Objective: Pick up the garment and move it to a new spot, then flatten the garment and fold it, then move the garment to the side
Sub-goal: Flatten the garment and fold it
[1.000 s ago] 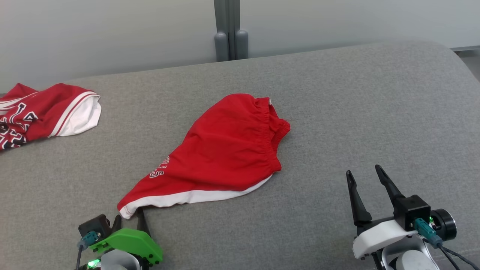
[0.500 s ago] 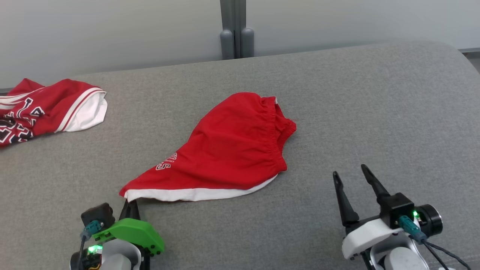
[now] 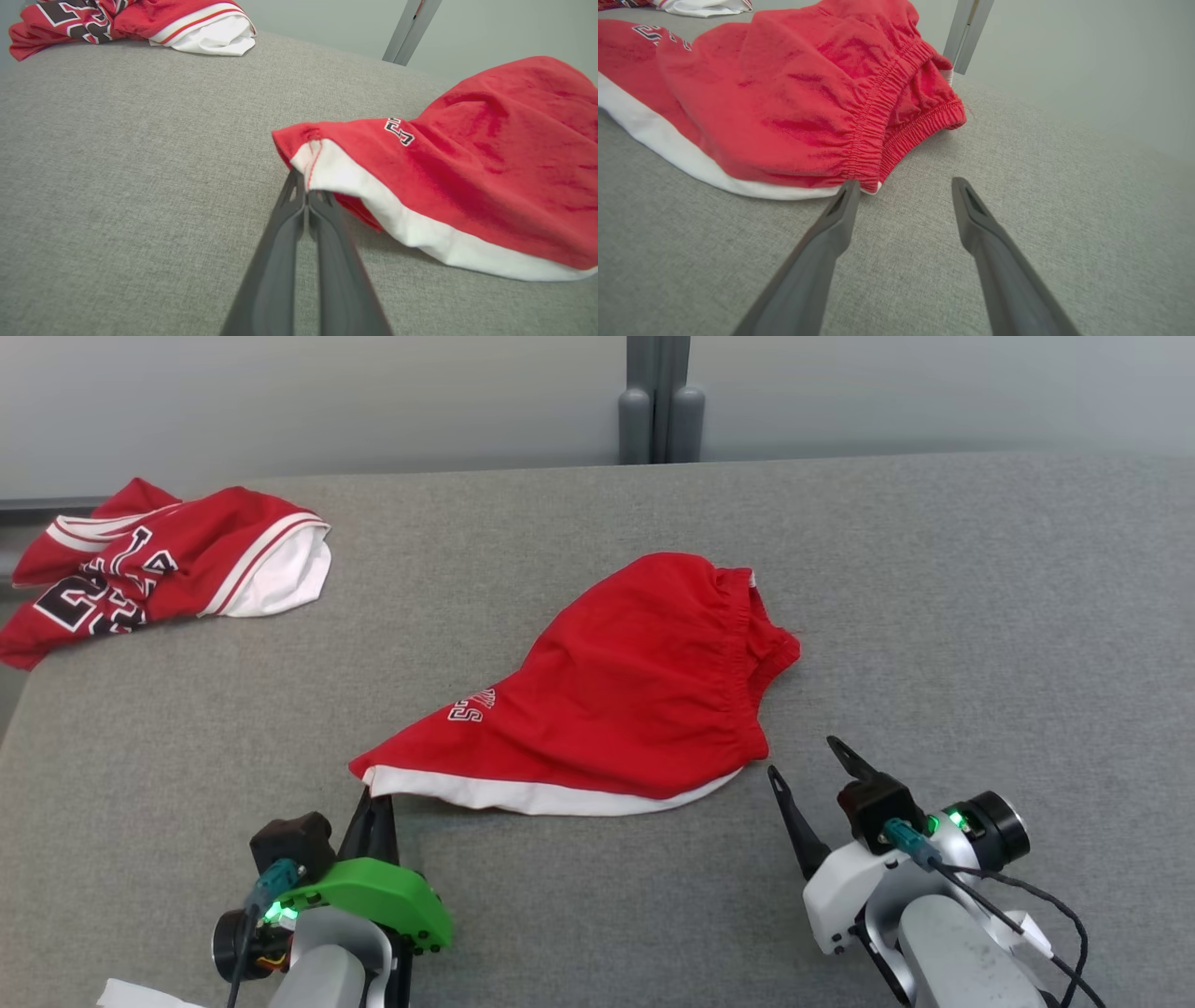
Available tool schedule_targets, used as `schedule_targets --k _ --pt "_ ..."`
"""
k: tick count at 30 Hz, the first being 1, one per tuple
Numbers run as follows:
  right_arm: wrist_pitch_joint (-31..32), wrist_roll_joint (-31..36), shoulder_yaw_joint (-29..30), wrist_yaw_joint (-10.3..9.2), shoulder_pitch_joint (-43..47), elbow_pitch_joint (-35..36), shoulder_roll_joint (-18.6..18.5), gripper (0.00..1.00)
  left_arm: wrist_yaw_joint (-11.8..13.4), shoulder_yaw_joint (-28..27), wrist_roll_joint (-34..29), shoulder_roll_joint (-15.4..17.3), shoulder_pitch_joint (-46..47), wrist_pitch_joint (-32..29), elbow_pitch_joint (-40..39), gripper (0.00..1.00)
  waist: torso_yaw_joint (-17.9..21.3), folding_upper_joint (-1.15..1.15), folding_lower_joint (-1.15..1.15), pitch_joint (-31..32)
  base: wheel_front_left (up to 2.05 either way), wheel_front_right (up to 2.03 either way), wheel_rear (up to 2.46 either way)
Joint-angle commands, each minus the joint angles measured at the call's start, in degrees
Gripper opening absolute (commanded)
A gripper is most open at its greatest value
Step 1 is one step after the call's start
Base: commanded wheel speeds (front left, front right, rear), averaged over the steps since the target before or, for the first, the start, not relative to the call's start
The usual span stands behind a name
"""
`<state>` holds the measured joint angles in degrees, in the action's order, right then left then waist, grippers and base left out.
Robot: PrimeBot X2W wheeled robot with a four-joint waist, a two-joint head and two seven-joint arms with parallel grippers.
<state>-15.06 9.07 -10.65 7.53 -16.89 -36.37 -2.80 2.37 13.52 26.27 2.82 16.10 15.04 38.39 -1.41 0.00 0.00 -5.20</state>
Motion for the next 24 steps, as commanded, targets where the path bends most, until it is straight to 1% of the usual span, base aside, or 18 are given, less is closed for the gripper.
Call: schedule_targets --k 1,5,10,11,12,13,14,15,16,18,20,22,23,24 --pt "-0.18 0.81 -0.05 -0.08 -1.63 -1.63 -0.16 1.0 0.3 0.64 0.57 0.15 0.02 0.2 -0.64 0.0 -1.49 0.0 0.0 -1.61 0.0 0.0 0.0" --pt "-0.17 0.58 0.23 -0.08 -4.6 -5.74 -0.16 1.0 0.76 2.24 0.25 0.16 1.0 0.19 -1.72 0.0 -2.56 0.0 0.0 -3.33 0.0 0.0 0.0" --pt "-0.18 0.39 -0.09 -0.08 -7.14 -8.75 -0.17 1.0 1.16 3.03 -0.31 0.15 1.46 0.19 -2.5 0.0 -3.09 0.0 0.0 -4.88 0.0 0.0 0.0" --pt "-0.18 0.22 -0.37 -0.08 -7.53 -9.14 -0.16 0.98 1.23 3.1 -0.38 0.15 1.49 0.19 -2.6 0.0 -3.12 0.0 0.0 -5.07 0.0 0.0 0.0" --pt "-0.18 -0.02 -0.56 -0.08 -7.82 -9.38 -0.17 0.86 1.27 3.11 -0.35 0.15 1.54 0.19 -2.7 0.0 -3.12 0.0 0.0 -5.2 0.0 0.0 0.0" --pt "-0.18 -0.21 -1.25 -0.08 -8.18 -9.22 -0.16 0.66 1.32 3.1 -0.37 0.15 1.6 0.2 -2.79 0.0 -3.11 0.0 0.0 -5.35 0.0 0.0 0.0" --pt "-0.18 -0.27 -1.72 -0.08 -8.43 -9.03 -0.15 0.55 1.28 3.02 -0.46 0.15 1.62 0.19 -2.85 0.0 -3.05 0.0 0.0 -5.42 0.0 0.0 0.0" --pt "-0.18 -0.59 -2.25 -0.09 -8.58 -8.66 -0.17 0.48 1.32 2.89 -0.59 0.15 1.59 0.2 -2.9 0.0 -2.93 0.0 0.0 -5.45 0.0 0.0 0.0" --pt "-0.18 -0.71 -2.51 -0.09 -8.57 -8.57 -0.21 0.47 1.35 2.77 -0.64 0.15 1.54 0.2 -2.93 0.0 -2.82 0.0 0.0 -5.45 0.0 0.0 0.0" --pt "-0.18 -1.1 -3.14 -0.09 -8.66 -8.76 -0.2 0.4 1.37 2.52 -0.59 0.14 1.38 0.2 -2.94 0.0 -2.57 0.0 0.0 -5.31 0.0 0.0 0.0" --pt "-0.18 -1.71 -3.88 -0.08 -8.98 -9.07 -0.17 0.31 1.34 2.28 -0.72 0.15 1.33 0.2 -2.92 0.0 -2.34 0.0 0.0 -5.17 0.0 0.0 0.0" --pt "-0.18 -2.23 -4.44 -0.08 -9.38 -9.39 -0.17 0.18 1.27 2.11 -0.82 0.15 1.33 0.21 -2.92 0.0 -2.14 0.0 0.0 -5.02 0.0 0.0 0.0" --pt "-0.18 -2.65 -4.76 -0.09 -9.5 -9.58 -0.17 0.06 1.22 2.05 -0.91 0.16 1.34 0.2 -2.97 0.0 -2.04 0.0 0.0 -4.91 0.0 0.0 0.0" --pt "-0.18 -3.03 -5.16 -0.08 -9.58 -9.62 -0.17 0.0 1.16 2.0 -1.04 0.19 1.37 0.21 -3.05 0.0 -1.97 0.0 0.0 -4.84 0.0 0.0 0.0"
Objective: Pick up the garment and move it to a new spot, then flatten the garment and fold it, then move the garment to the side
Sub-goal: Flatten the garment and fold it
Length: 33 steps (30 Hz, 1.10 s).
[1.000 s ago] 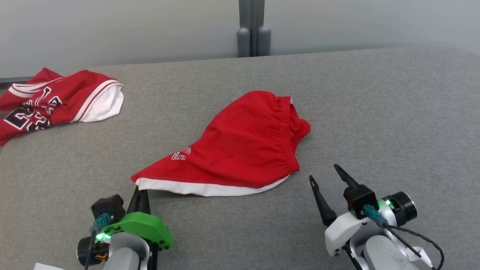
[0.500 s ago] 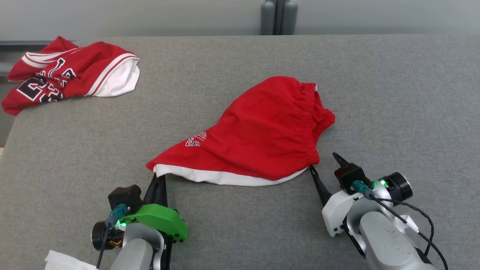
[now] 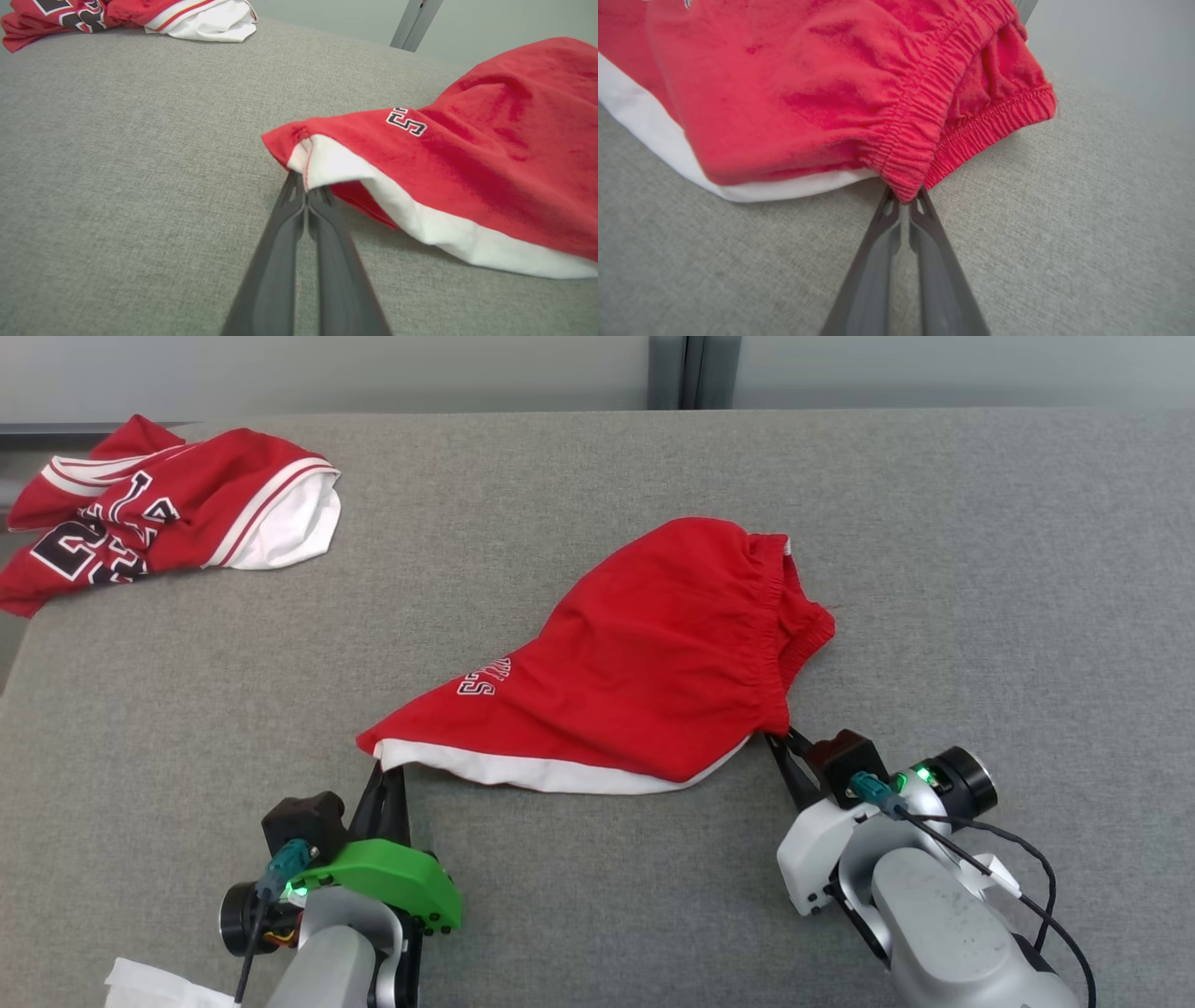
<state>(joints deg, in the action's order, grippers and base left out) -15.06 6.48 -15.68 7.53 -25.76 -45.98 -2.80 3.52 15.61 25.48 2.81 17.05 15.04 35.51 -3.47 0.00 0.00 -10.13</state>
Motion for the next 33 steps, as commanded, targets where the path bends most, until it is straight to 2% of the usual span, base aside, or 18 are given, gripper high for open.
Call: schedule_targets --k 1,8,12,19,26,33 --pt "-0.18 -0.95 -0.48 -0.08 -0.79 0.07 -0.17 0.0 -0.05 -0.18 -0.39 0.24 0.48 0.21 -0.37 0.0 0.2 0.0 0.0 0.19 0.0 0.0 0.0" --pt "-0.18 -5.28 -0.77 -0.08 0.51 4.01 -0.17 0.0 -0.24 -0.78 -1.71 0.84 0.34 0.21 -2.7 0.0 1.07 0.0 0.0 1.84 0.0 0.0 0.0" --pt "-0.18 -9.68 -0.44 -0.08 2.1 9.2 -0.17 0.0 -0.44 -1.24 -2.83 1.48 0.02 0.21 -5.38 0.0 2.06 0.0 0.0 3.75 0.0 0.0 0.0" --pt "-0.17 -13.39 0.16 -0.08 5.41 19.04 -0.17 0.0 -0.2 -1.32 -4.43 3.28 -0.72 0.14 -11.74 0.0 4.53 0.0 0.0 7.88 0.0 0.0 0.0" --pt "-0.17 -15.5 1.3 -0.08 10.12 29.71 -0.83 0.0 0.63 -0.57 -5.88 6.02 -2.14 -2.39 -23.12 0.0 6.86 0.0 0.0 12.12 0.0 0.0 0.0" --pt "1.51 -18.58 2.37 -0.08 15.7 41.44 -4.21 0.0 1.32 -1.22 -4.52 8.79 -5.61 -8.17 -38.53 0.0 8.78 0.0 0.0 15.62 0.0 0.0 0.0"
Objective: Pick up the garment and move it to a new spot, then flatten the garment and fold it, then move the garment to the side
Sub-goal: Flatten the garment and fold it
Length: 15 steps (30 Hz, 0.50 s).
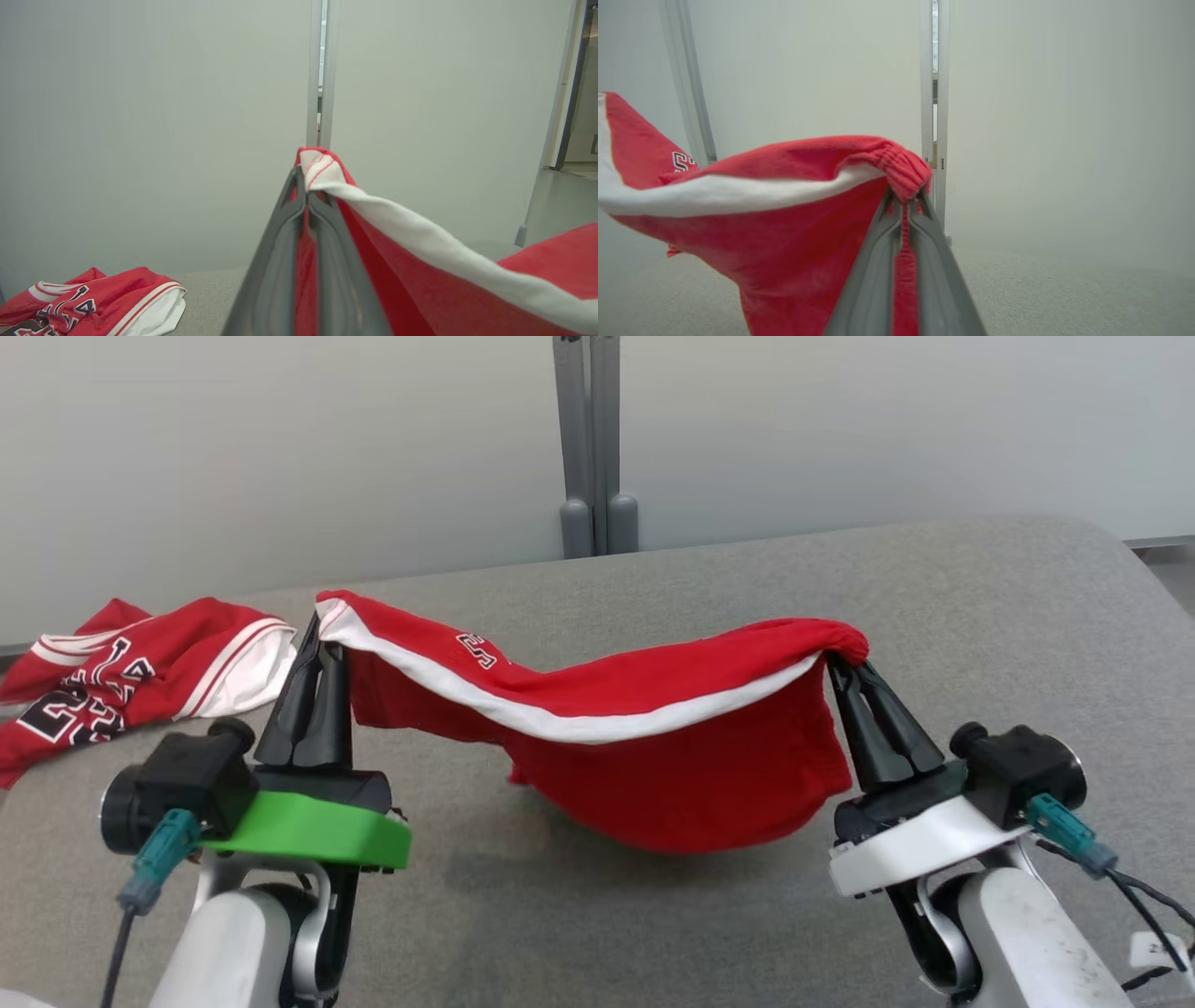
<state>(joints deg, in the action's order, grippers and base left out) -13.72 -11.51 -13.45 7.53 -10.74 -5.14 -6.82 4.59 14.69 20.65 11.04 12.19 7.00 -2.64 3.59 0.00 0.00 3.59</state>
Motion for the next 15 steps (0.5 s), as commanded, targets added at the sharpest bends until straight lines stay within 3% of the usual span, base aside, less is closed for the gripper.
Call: schedule_targets --k 1,9,15 --pt "1.07 -1.16 0.62 -0.08 1.69 3.05 -0.56 0.0 0.5 -0.52 0.54 0.88 -1.39 -1.19 -2.7 0.0 2.05 0.0 0.0 2.26 0.0 0.0 0.0" --pt "8.88 -3.41 3.26 -0.08 7.13 20.01 -2.58 0.0 1.88 -0.75 -0.62 4.32 -3.23 -7.83 -15.55 0.0 3.78 0.0 0.0 3.07 0.0 0.0 0.0" --pt "12.42 -2.91 3.54 -0.08 8.48 24.64 -3.11 0.0 1.47 -0.31 -0.22 5.44 -1.52 -11.25 -17.51 0.0 4.08 0.0 0.0 1.65 0.0 0.0 0.0"
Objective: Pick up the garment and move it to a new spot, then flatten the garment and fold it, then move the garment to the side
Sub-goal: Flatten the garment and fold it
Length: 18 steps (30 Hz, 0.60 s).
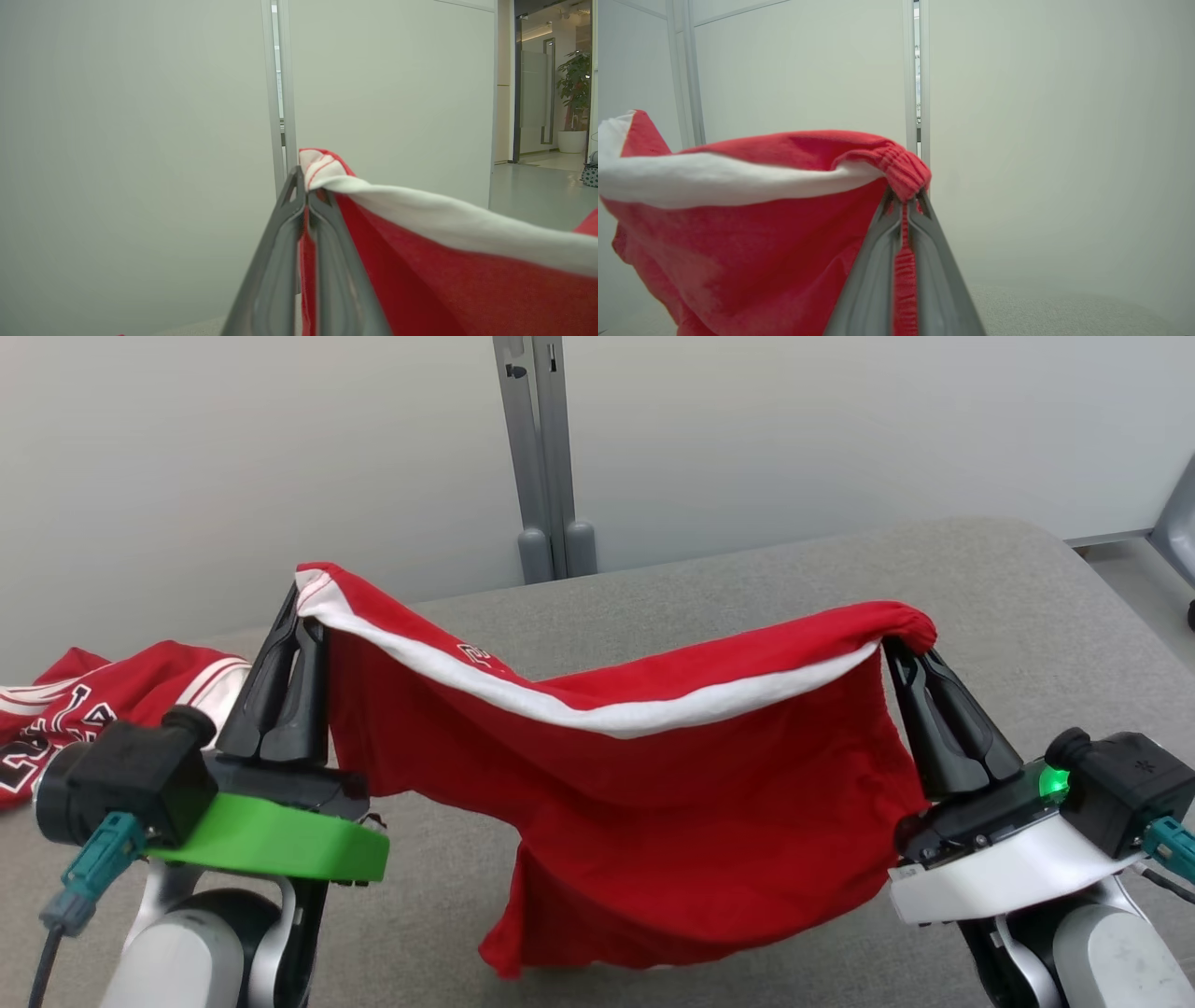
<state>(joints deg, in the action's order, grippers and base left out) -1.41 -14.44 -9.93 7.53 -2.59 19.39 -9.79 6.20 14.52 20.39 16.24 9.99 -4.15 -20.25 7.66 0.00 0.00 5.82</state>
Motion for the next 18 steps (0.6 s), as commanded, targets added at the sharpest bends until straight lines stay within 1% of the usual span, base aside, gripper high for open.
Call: schedule_targets --k 1,4,6,8,10,12,13,15,18 --pt "0.5 0.05 -0.3 -0.08 0.4 -0.16 -0.06 0.0 -0.47 0.02 1.29 -0.36 1.12 -0.55 0.77 0.0 -0.08 0.0 0.0 -1.12 0.0 0.0 0.0" --pt "1.12 -1.67 -1.17 -0.08 -1.35 -2.53 0.65 0.0 -1.85 0.36 2.8 0.08 3.35 -1.82 3.87 0.0 -0.33 0.0 0.0 -3.06 0.0 0.0 0.0" --pt "1.52 -2.48 -2.07 -0.07 -4.1 -5.71 0.34 0.0 -3.06 0.49 3.6 0.05 5.94 -2.54 7.06 0.0 -0.38 0.0 0.0 -4.77 0.0 0.0 0.0" --pt "2.02 -3.06 -3.06 -0.08 -8.54 -10.35 -0.17 0.0 -4.27 0.11 5.83 -0.7 9.9 -3.53 10.85 0.0 -0.36 0.0 0.0 -7.38 0.0 0.0 0.0" --pt "1.73 -4.67 -3.73 -0.07 -15.52 -15.91 1.09 0.0 -5.45 -0.46 5.74 0.39 15.49 -4.61 14.87 0.0 0.1 0.0 0.0 -10.88 0.0 0.0 0.0" --pt "0.33 -2.73 -5.04 -0.05 -23.94 -22.98 0.82 0.0 -6.43 -0.87 5.17 0.7 22.01 -4.25 20.04 0.0 0.35 0.0 0.0 -13.83 0.0 0.0 0.0" --pt "-0.59 -2.91 -4.98 -0.09 -28.08 -27.07 1.89 0.0 -6.81 -0.91 4.84 0.59 25.8 -3.96 22.88 0.0 0.37 0.0 0.0 -15.42 0.0 0.0 0.0" --pt "-3.01 -1.31 -5.06 -0.05 -36.82 -34.31 2.85 0.0 -7.28 -1.05 3.65 0.09 33.32 -2.39 28.57 0.0 0.17 0.0 0.0 -17.78 0.0 0.0 0.0" --pt "-7.1 -1.39 -3.34 -0.07 -48.02 -43.54 4.89 0.0 -7.85 -0.89 1.3 -0.28 43.76 1.47 36.28 0.0 -0.05 0.0 0.0 -20.81 0.0 0.0 0.0"
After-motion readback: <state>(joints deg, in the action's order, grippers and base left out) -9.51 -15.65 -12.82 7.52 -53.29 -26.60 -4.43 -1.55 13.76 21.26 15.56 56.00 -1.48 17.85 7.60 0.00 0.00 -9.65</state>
